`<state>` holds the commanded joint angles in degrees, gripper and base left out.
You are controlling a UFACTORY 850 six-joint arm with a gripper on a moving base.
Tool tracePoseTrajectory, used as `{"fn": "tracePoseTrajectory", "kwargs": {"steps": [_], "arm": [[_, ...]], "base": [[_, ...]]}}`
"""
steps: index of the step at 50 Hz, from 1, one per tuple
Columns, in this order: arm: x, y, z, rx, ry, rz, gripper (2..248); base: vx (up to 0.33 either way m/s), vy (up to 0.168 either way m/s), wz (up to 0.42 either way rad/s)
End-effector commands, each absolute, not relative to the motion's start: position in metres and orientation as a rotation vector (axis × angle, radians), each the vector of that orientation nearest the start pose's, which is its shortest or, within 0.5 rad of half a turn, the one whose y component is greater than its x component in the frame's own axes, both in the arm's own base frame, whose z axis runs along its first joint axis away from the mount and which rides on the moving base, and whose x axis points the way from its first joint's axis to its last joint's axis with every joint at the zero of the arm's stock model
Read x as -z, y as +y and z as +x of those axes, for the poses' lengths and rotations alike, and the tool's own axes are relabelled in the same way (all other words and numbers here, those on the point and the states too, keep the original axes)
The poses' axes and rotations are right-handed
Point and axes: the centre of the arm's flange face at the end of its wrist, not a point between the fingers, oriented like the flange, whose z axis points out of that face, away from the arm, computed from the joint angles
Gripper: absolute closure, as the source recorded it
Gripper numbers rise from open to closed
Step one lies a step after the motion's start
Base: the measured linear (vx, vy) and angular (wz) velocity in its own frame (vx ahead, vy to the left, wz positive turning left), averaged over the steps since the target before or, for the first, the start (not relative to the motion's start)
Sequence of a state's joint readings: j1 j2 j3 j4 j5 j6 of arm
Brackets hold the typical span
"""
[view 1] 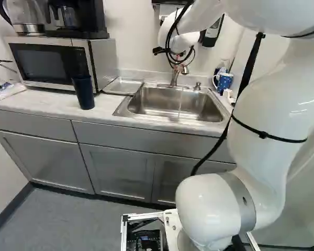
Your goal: Rinse the cup and place it in the tray
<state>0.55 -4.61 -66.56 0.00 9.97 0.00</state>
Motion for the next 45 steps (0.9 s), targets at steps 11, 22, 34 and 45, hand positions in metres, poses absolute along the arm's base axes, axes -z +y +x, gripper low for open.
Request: {"fn": "tracePoseTrajectory", "kwargs": {"steps": [11,22,34,45], "arm": [[-0.657,-0.003,0.542,1.844,0.007,-2.547,3],[-0.657,-0.012,0.521,1.85,0.029,-2.555,3],[-0.656,-0.021,0.498,1.851,0.054,-2.568,3],[-0.652,-0.03,0.476,1.814,0.081,-2.607,3]], "base": [[0.0,0.0,0.0],[0.0,0.0,0.0],[0.0,0.0,0.0],[0.0,0.0,0.0]]}}
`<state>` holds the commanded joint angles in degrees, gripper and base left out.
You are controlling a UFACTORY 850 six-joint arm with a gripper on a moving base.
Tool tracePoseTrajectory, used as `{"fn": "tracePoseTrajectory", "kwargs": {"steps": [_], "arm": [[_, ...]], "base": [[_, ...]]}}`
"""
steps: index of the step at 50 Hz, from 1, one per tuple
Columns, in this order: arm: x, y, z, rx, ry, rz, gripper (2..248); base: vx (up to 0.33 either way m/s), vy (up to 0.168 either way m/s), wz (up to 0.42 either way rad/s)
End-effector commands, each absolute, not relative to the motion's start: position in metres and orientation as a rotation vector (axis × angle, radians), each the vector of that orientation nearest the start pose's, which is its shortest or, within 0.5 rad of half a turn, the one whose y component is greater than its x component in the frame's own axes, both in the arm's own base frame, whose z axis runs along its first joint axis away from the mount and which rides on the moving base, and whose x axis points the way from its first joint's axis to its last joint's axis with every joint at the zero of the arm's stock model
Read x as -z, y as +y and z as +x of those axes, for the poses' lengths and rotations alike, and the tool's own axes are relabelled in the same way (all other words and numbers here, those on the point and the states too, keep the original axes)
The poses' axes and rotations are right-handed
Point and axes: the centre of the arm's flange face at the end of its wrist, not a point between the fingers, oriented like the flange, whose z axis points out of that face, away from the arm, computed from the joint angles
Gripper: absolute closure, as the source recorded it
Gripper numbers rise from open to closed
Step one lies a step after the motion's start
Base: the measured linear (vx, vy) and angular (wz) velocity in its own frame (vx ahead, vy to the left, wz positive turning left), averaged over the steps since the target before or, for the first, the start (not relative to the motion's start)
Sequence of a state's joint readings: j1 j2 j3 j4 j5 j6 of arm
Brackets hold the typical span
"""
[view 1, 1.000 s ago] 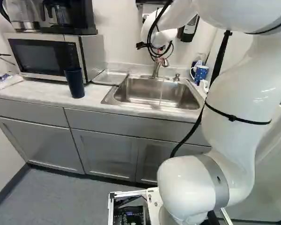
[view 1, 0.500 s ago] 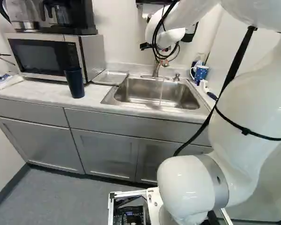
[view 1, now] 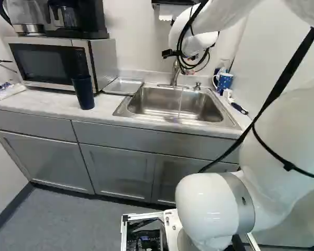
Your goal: Rinse the cup and place it in the tray
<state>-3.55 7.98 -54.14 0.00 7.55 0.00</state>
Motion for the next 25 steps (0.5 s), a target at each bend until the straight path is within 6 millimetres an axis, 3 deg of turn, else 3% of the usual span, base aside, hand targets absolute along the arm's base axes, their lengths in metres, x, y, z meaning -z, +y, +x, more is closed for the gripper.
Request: {"fn": "tracePoseTrajectory", "kwargs": {"steps": [25], "arm": [[-0.633,-0.047,0.419,1.58,0.155,-2.775,3]], "base": [[0.0,0.0,0.0]]}}
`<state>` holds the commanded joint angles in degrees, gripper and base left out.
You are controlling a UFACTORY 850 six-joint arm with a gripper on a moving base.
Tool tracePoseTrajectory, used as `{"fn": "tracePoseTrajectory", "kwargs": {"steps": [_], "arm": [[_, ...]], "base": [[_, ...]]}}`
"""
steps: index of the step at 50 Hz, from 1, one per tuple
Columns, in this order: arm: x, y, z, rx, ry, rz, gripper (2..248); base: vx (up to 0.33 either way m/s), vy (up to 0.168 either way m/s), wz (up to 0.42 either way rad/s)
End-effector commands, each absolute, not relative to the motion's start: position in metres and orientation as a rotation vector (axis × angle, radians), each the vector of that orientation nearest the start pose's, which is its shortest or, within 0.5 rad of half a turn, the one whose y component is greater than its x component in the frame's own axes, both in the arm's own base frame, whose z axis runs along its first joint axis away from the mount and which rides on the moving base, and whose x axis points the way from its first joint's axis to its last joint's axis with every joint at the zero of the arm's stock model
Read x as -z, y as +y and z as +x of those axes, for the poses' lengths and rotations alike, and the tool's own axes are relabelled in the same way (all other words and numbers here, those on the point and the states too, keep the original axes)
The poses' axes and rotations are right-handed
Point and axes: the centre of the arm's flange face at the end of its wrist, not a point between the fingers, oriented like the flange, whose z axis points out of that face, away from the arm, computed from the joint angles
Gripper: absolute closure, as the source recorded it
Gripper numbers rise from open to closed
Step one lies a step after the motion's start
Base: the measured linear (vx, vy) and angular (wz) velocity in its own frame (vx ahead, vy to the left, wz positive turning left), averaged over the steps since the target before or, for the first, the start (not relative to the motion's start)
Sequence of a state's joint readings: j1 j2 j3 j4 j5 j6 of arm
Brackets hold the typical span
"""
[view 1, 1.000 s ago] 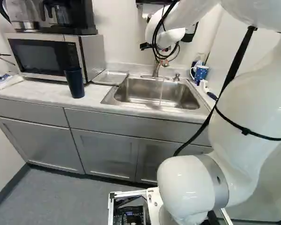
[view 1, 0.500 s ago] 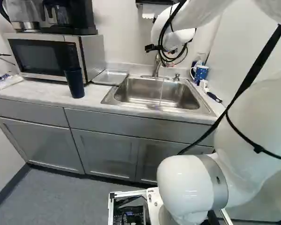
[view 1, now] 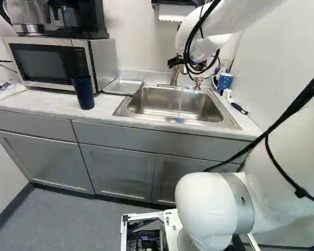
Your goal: Rinse the cup and place it in the tray
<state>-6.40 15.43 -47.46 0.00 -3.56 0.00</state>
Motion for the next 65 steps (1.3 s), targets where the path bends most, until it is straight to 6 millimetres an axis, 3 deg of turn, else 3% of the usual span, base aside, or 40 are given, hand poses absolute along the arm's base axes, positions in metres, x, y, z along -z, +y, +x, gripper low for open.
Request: {"fn": "tracePoseTrajectory", "kwargs": {"steps": [14,39,65], "arm": [[-0.62,-0.053,0.382,1.393,0.198,-2.876,3],[-0.62,-0.051,0.384,1.391,0.192,-2.875,3],[-0.62,-0.024,0.415,1.306,0.082,-2.882,3]], "base": [[0.0,0.0,0.0],[0.0,0.0,0.0],[0.0,0.0,0.0]]}}
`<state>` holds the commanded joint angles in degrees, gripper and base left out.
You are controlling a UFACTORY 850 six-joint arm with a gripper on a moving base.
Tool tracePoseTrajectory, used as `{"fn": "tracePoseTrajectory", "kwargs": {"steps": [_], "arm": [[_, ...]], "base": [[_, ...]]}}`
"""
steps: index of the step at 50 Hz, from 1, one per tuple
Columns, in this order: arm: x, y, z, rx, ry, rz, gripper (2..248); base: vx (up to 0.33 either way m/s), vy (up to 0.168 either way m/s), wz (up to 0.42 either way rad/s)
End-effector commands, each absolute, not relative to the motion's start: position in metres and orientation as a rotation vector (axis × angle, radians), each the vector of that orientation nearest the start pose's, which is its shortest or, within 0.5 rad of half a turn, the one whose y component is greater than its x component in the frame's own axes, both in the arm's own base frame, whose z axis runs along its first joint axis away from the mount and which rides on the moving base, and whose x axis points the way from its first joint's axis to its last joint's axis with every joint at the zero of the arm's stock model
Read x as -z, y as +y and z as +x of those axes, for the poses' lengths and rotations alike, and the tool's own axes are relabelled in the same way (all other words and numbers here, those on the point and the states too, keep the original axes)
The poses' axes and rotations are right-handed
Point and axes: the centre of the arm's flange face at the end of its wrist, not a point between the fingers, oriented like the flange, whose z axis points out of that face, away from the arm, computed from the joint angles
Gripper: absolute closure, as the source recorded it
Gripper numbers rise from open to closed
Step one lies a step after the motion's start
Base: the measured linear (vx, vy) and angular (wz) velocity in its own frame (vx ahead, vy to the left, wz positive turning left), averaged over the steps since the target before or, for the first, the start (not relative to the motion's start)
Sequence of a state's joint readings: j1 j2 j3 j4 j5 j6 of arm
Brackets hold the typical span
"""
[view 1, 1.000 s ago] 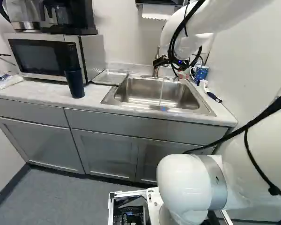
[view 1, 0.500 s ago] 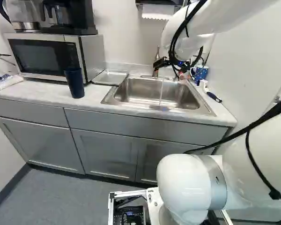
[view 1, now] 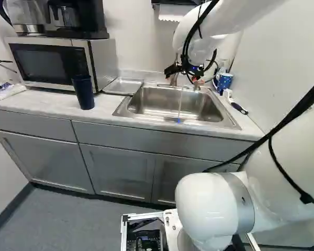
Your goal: Rinse the cup and place it in the tray
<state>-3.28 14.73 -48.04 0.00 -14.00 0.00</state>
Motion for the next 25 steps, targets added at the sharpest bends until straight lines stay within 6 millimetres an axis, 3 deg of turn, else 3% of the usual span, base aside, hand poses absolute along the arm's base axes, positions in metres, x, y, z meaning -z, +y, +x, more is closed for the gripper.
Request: {"fn": "tracePoseTrajectory", "kwargs": {"steps": [25], "arm": [[-0.618,0.015,0.426,1.2,-0.049,-2.889,3]], "base": [[0.0,0.0,0.0]]}}
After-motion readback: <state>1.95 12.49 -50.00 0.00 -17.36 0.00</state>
